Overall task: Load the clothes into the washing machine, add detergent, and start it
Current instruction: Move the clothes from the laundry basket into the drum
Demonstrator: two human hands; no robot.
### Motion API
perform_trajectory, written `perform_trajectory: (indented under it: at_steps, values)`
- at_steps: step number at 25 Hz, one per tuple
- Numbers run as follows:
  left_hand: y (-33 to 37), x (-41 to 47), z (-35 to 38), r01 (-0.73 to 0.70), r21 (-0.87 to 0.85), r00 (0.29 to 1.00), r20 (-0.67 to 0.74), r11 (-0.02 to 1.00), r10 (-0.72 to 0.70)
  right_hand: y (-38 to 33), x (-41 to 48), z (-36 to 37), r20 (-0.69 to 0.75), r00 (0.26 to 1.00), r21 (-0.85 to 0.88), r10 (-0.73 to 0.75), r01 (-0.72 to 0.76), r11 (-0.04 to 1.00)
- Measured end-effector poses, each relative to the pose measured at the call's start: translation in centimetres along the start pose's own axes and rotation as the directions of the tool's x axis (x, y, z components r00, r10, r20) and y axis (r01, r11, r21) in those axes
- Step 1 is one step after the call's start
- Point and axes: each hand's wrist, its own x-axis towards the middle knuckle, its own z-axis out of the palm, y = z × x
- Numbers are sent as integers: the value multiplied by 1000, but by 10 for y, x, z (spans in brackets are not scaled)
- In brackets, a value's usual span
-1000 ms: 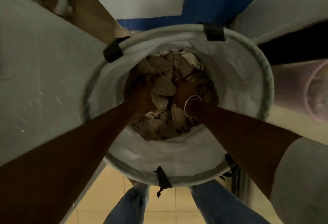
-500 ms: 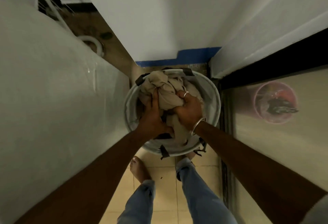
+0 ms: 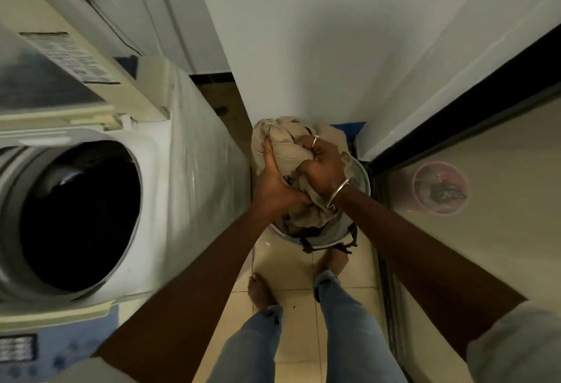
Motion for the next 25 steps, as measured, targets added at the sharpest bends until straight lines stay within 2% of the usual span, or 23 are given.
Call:
perform_trajectory:
  at_steps: [5, 10, 14, 16, 18, 20, 22, 25]
  values:
    - [39, -27, -46, -153, -40, 988, 24, 987, 155, -68, -14, -3, 14, 998, 28, -58, 57, 998]
    - [86, -55, -79, -290, -14, 953, -91, 957, 288, -133, -31, -4, -34, 980, 95, -196, 199, 976]
    - [124, -74, -114, -354, -74, 914, -235, 932, 329, -182, -45, -18, 7, 922, -9, -387, 387, 922]
    - [145, -82, -134, -386, -93, 896, -273, 918, 350, -186, -55, -24, -60, 885, -95, -461, 455, 886]
    - [169, -94, -154, -430, -95, 873, -295, 898, 387, -176, -67, -28, -153, 894, -97, -422, 412, 906]
    - [188, -103, -171, -463, -115, 855, -319, 879, 409, -167, -77, -28, -171, 929, -115, -327, 311, 944]
    - [203, -112, -188, -448, -173, 868, -318, 877, 381, -173, -87, -21, -118, 964, -88, -236, 227, 970]
    - [214, -124, -211, -356, -263, 925, -232, 897, 300, -207, -90, -2, 4, 978, -107, -209, 208, 972]
